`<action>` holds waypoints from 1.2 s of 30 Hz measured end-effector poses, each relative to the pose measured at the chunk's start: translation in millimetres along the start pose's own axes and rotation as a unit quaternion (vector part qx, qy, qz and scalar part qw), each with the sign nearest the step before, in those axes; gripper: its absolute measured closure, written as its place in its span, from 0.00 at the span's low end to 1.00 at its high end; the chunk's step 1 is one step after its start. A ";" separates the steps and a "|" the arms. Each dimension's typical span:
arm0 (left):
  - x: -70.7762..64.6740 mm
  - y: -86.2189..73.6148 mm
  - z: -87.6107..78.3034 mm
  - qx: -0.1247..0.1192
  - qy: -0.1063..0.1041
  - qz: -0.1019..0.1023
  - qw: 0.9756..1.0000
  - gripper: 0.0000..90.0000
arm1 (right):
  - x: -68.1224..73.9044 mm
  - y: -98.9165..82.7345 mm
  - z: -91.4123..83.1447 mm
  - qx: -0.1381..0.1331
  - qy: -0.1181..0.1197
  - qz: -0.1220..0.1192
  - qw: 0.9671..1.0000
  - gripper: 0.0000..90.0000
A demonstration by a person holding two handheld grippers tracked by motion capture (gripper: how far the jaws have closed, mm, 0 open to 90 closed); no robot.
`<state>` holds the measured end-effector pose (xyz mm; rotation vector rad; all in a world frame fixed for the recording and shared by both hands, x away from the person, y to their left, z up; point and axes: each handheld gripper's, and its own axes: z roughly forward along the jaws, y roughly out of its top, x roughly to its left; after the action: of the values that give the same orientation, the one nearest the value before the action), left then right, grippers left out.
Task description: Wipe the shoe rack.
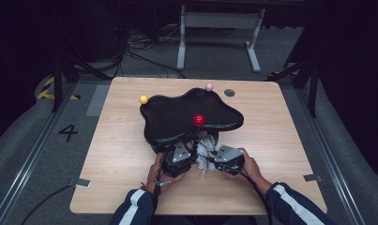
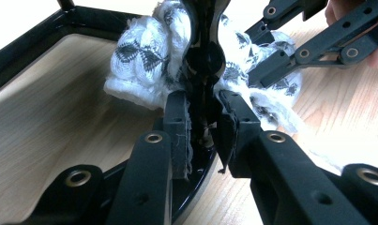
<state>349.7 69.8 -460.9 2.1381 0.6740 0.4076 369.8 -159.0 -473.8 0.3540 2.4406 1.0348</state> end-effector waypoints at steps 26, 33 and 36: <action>-2.9 6.1 5.8 -0.035 0.002 -0.010 0.999 0.91 | -14.8 -10.8 -0.5 0.028 -0.025 0.005 0.999 0.85; -8.3 5.9 5.8 -0.031 -0.002 -0.001 1.000 0.84 | -21.9 -16.7 -3.0 0.033 -0.025 0.016 0.999 0.85; -2.7 -6.0 -6.1 -0.012 -0.001 0.001 1.000 0.81 | -22.8 -17.2 -2.5 0.033 -0.024 0.014 0.999 0.84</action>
<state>342.6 74.9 -462.2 2.1164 0.6626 0.4124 387.3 -181.5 -477.6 0.4316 2.4373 0.9479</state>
